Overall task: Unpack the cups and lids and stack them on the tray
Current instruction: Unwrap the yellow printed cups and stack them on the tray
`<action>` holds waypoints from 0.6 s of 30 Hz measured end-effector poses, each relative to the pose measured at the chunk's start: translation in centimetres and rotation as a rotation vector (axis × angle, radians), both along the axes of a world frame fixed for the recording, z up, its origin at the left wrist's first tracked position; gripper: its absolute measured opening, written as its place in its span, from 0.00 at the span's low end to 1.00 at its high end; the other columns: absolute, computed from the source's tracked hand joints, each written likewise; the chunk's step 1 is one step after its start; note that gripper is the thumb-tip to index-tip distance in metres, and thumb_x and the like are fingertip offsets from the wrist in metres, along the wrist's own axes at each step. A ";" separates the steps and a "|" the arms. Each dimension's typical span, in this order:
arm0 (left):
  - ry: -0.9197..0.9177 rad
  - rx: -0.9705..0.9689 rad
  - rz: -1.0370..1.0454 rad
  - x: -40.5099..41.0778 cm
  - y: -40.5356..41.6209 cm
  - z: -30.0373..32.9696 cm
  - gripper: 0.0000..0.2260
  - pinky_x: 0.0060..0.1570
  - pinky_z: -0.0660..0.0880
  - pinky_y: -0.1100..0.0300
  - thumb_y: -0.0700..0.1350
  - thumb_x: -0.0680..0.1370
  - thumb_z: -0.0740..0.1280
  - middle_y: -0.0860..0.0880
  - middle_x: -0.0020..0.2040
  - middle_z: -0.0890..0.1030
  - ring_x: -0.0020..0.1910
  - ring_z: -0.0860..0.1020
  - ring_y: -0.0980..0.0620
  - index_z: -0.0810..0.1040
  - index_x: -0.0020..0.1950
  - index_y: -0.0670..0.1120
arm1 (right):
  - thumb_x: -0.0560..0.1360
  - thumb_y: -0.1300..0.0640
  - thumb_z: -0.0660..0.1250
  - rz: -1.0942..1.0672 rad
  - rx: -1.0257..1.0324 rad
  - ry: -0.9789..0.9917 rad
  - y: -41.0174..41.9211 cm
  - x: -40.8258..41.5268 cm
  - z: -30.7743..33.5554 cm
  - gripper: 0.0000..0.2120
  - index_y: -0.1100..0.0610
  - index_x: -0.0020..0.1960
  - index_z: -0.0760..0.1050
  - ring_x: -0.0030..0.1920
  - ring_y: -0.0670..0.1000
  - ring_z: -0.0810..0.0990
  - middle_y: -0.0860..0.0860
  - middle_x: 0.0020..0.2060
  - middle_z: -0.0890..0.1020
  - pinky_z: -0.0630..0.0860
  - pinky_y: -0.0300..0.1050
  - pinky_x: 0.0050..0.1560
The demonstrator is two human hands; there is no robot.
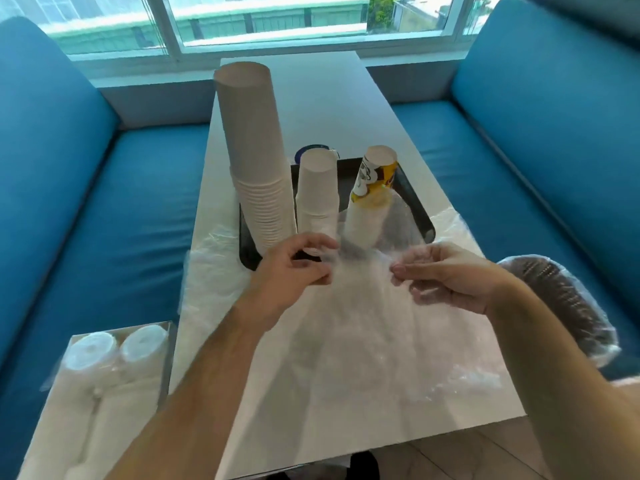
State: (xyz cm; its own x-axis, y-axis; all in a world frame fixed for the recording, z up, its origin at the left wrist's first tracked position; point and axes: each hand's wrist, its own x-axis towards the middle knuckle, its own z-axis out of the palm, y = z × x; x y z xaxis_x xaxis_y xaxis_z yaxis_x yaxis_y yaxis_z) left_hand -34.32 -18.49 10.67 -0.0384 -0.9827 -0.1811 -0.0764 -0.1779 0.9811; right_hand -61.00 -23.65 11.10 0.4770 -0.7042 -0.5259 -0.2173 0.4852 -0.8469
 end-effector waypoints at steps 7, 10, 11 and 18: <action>-0.281 0.101 -0.124 -8.8 -4.2 -4.3 0.25 0.39 0.77 0.68 0.35 0.74 0.73 0.50 0.52 0.84 0.45 0.84 0.54 0.78 0.68 0.53 | 0.74 0.54 0.76 -0.245 -0.076 0.429 1.2 -5.7 -3.5 0.15 0.56 0.59 0.80 0.46 0.51 0.83 0.57 0.51 0.85 0.78 0.41 0.44; -0.383 0.110 -0.161 -10.7 -4.9 -5.5 0.26 0.34 0.76 0.68 0.33 0.74 0.73 0.49 0.60 0.81 0.44 0.82 0.57 0.77 0.69 0.52 | 0.73 0.51 0.77 -0.340 -0.221 0.633 1.9 -6.2 -4.7 0.30 0.52 0.71 0.69 0.58 0.55 0.80 0.54 0.61 0.79 0.79 0.47 0.54; -0.404 0.110 -0.168 -11.2 -5.0 -5.7 0.26 0.33 0.76 0.69 0.33 0.75 0.73 0.50 0.63 0.80 0.45 0.82 0.57 0.77 0.69 0.52 | 0.73 0.52 0.77 -0.368 -0.334 0.735 2.3 -6.1 -5.1 0.32 0.52 0.73 0.66 0.61 0.56 0.78 0.55 0.64 0.76 0.77 0.50 0.58; -0.550 0.120 -0.184 -12.4 -5.6 -6.4 0.27 0.34 0.76 0.70 0.33 0.75 0.73 0.51 0.74 0.72 0.47 0.81 0.56 0.75 0.71 0.53 | 0.75 0.53 0.74 -0.179 -0.726 0.876 5.7 -3.7 -6.7 0.28 0.47 0.73 0.69 0.66 0.53 0.69 0.51 0.68 0.72 0.67 0.47 0.69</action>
State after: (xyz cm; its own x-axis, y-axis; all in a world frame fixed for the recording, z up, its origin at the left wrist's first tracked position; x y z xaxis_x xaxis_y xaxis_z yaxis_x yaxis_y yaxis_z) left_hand -46.74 -24.06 4.24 -0.0750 -0.9404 -0.3318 -0.6084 -0.2204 0.7624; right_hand -64.72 -17.92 4.36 0.0113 -0.9975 -0.0701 -0.8465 0.0278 -0.5317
